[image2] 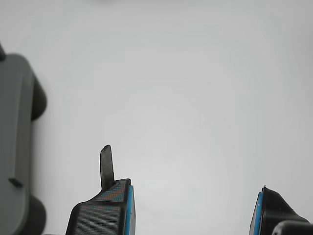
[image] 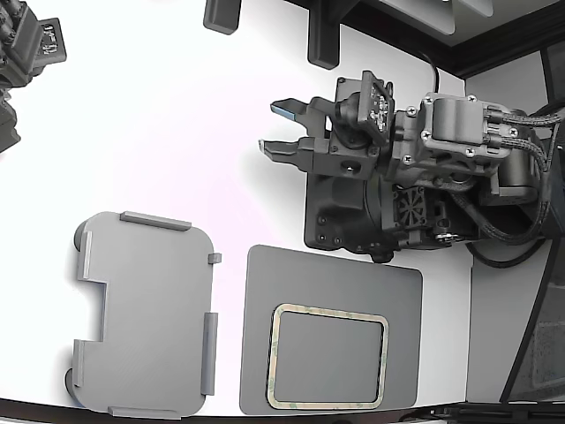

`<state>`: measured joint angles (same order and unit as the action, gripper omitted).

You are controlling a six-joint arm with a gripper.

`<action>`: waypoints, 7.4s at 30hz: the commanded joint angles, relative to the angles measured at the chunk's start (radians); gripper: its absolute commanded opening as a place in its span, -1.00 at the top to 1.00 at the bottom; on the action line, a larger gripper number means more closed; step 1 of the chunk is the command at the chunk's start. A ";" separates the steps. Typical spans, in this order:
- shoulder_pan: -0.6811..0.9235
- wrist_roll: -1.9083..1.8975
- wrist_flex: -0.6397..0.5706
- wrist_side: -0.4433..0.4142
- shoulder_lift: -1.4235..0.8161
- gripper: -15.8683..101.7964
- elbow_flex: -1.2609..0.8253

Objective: Move top rectangular frame to the holder.

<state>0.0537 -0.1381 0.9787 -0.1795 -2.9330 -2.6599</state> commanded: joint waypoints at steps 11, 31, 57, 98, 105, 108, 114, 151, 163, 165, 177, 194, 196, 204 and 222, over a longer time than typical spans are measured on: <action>-0.011 0.009 -0.006 0.011 -0.023 -0.97 0.021; -0.012 0.014 -0.002 0.011 -0.021 -0.97 0.054; 0.365 -0.241 0.425 -0.008 0.730 -0.97 0.785; 1.055 -1.071 0.334 0.055 0.888 -0.81 0.468; 1.046 -1.063 0.373 0.086 0.943 -0.66 0.502; 1.043 -1.055 0.368 0.075 0.946 -0.65 0.494; 1.028 -1.026 0.330 0.067 0.951 -0.60 0.454; 1.025 -1.035 0.241 0.072 0.953 -0.16 0.351; 1.020 -1.040 0.281 0.077 0.963 0.91 0.370; 1.020 -1.040 0.302 0.077 0.965 0.91 0.388; 0.980 -1.172 0.572 0.005 1.020 0.91 0.730; 0.716 -2.052 0.676 -0.147 1.293 0.91 1.256; 0.676 -2.106 0.676 -0.146 1.321 0.91 1.278; 0.565 -2.163 0.676 -0.092 1.410 0.91 1.299; 0.509 -2.051 0.661 -0.049 1.491 0.91 1.318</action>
<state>0.5798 -2.1936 1.6444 -0.2316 -1.4235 -1.3637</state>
